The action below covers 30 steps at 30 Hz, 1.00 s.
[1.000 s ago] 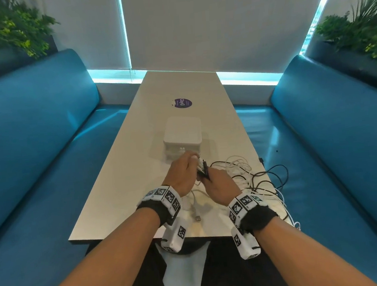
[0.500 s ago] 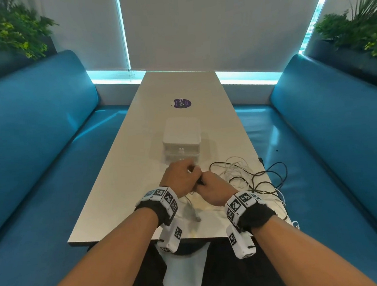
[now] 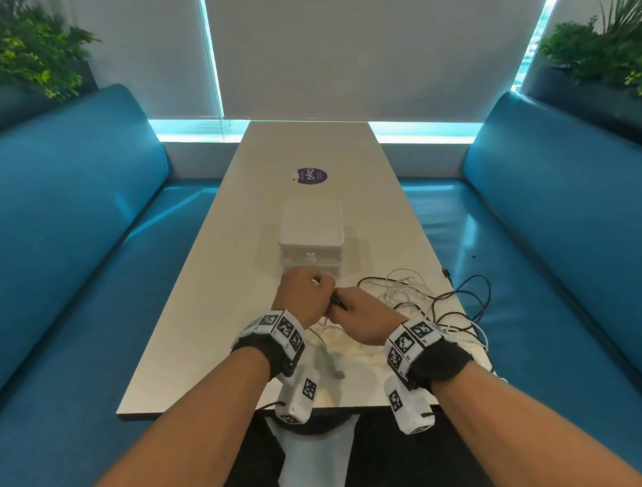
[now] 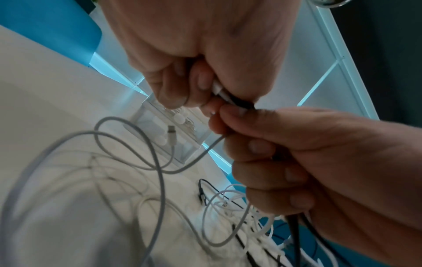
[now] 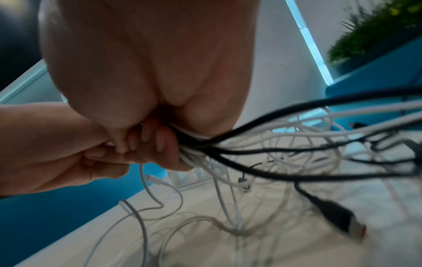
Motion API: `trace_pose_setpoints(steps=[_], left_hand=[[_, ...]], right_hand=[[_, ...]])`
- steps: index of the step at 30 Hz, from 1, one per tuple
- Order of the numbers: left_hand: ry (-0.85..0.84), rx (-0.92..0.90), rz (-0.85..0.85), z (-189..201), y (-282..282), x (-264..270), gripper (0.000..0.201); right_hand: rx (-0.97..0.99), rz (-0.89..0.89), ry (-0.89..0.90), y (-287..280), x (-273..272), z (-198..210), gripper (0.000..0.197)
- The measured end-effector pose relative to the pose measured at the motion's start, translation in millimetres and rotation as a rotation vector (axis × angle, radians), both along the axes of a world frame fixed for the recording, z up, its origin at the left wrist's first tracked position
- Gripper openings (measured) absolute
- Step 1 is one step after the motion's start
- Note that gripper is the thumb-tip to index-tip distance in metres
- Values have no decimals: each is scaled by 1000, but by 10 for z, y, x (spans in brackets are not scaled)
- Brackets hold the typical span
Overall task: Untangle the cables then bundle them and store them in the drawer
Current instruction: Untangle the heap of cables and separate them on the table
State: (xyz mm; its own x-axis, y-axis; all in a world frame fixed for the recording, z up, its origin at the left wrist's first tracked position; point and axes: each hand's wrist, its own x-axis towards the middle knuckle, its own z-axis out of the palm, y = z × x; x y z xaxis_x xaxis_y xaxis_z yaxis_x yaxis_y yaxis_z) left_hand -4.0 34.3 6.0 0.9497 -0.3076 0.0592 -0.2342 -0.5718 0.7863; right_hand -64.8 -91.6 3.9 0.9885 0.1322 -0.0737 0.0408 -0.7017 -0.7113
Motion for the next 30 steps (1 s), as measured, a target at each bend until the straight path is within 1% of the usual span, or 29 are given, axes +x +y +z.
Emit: trace_pose_setpoints(steps=[3,7,8,10,11,13,15,19,22,24,27,30], left_hand=[[-21,31,-34,-54,8,-51,34],[-103,47,-51,-57,23,-97,32],[-115,64,-59,-31,26,-87,32],[-128,95,-76,30,31,-45,32],[-129,100,-76,63,35,-16,32],[-108,77,-55,117,52,57,31],[-105,58,-26,140,76,126,33],[-129,55,-1,142,97,173,38],[-130,49,15,99,99,191,35],[-130,42,29,74,112,208,35],[-132,40,28,55,115,197,35],[-129,11,34,23,140,195,40]], right_hand=[[-103,32,71,18,21,32,29],[-99,72,84,31,25,127,35],[-87,79,81,32,23,134,33],[-15,64,78,32,22,112,17],[38,39,64,36,22,98,19],[131,-41,38,37,22,76,39],[169,-79,-5,34,3,81,38],[86,-69,-119,11,-37,25,27],[14,-65,-74,-58,-60,21,22],[-81,-48,-39,-107,-62,41,20],[-236,-2,-5,-128,-20,44,29],[-269,17,-2,-84,15,35,31]])
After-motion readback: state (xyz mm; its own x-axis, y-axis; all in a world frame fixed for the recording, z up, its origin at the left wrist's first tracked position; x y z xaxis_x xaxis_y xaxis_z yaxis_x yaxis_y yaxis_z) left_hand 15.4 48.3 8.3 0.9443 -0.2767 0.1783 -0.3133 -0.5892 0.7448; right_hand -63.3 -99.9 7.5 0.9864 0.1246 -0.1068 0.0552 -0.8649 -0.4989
